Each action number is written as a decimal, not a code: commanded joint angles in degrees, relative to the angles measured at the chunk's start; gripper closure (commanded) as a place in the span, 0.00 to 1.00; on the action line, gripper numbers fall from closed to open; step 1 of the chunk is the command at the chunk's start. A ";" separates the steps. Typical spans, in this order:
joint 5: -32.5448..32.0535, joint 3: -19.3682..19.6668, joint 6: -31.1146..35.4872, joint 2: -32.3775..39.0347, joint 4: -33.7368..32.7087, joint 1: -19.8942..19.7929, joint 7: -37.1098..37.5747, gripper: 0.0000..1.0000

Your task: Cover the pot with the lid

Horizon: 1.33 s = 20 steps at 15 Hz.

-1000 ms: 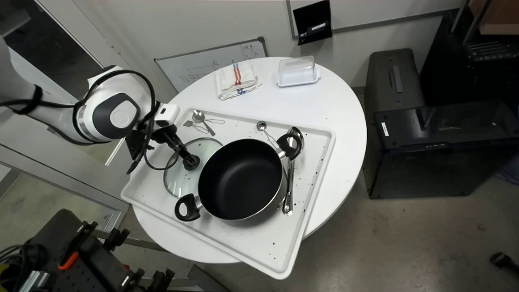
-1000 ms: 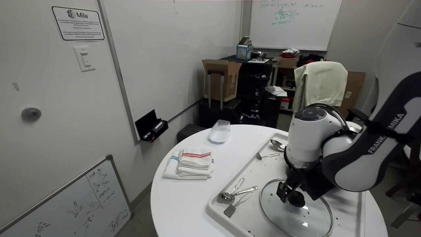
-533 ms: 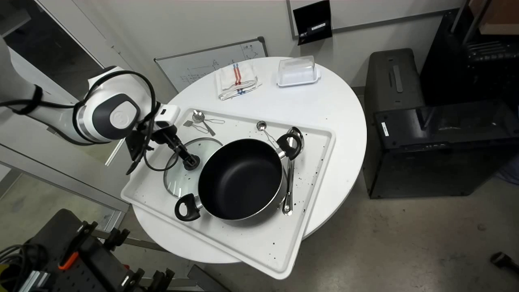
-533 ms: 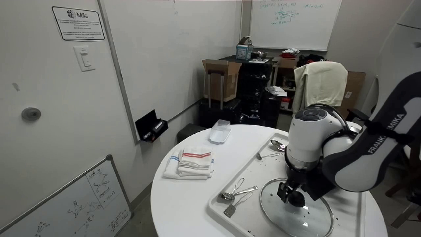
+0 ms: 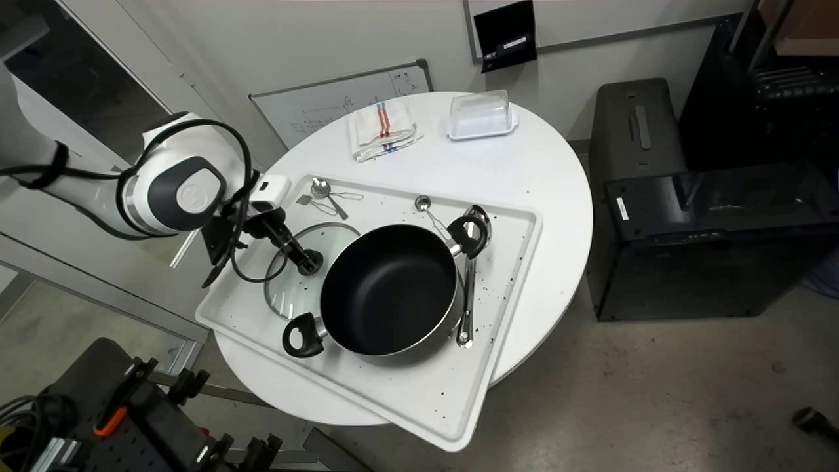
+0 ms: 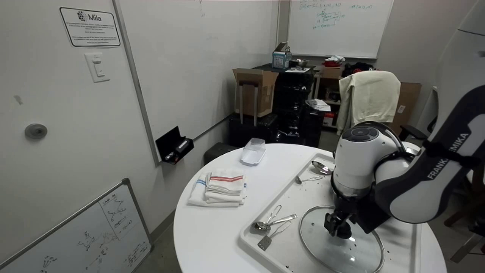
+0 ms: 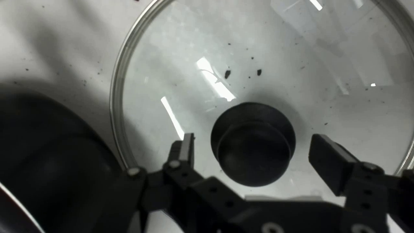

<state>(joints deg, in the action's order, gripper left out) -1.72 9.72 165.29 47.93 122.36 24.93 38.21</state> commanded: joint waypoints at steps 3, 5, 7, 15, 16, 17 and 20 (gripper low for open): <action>1.35 -0.13 -0.02 -0.80 0.83 0.00 -1.95 0.55; 1.28 -0.01 0.00 -1.18 0.97 0.07 -1.95 0.70; 1.17 0.08 0.23 -1.66 1.41 0.25 -2.02 0.75; 0.59 -0.50 -0.10 -11.06 9.17 0.35 -5.45 0.75; 0.59 -0.87 -0.05 -12.94 10.60 0.04 -6.24 0.75; 0.50 -1.08 -0.84 -15.13 11.98 -0.11 -7.05 0.75; 0.24 -1.17 -1.33 -20.63 15.39 0.06 -8.10 0.75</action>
<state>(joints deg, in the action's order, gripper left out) -1.72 8.79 165.27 35.58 132.18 24.97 32.51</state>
